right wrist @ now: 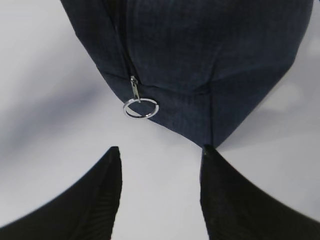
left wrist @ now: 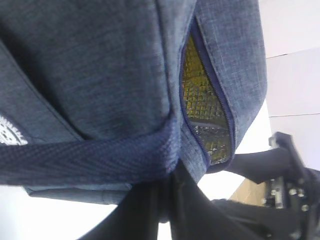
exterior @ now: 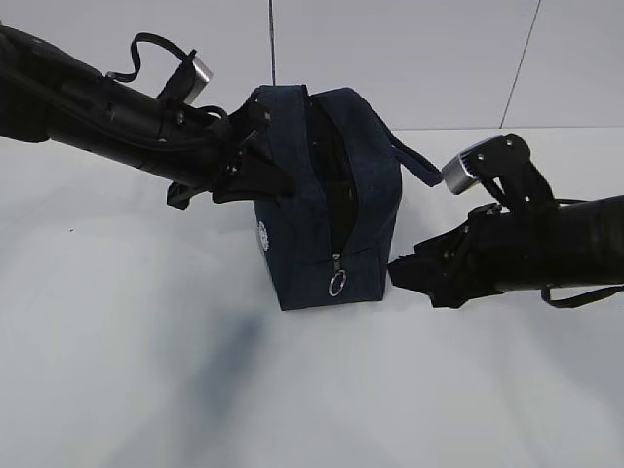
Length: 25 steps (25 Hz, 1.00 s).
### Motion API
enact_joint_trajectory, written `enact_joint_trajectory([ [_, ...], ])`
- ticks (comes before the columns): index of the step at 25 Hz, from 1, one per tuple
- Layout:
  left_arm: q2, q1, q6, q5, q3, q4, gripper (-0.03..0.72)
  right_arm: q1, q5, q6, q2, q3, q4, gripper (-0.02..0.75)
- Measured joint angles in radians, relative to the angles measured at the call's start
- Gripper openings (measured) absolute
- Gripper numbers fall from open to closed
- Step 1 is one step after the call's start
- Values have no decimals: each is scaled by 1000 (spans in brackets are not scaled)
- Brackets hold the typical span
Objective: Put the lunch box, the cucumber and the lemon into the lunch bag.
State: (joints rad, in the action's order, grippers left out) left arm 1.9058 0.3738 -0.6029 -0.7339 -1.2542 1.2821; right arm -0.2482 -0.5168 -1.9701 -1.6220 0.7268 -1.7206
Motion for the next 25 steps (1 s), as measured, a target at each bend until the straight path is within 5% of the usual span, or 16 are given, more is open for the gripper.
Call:
enact_joint_trajectory([
  [12, 0, 0, -4, 0, -2, 0, -4, 0, -324, -445, -241, 17, -84, 381],
  [25, 0, 0, -7, 2, -2, -3, -5, 0, -304, -483, -384, 183, -85, 381],
])
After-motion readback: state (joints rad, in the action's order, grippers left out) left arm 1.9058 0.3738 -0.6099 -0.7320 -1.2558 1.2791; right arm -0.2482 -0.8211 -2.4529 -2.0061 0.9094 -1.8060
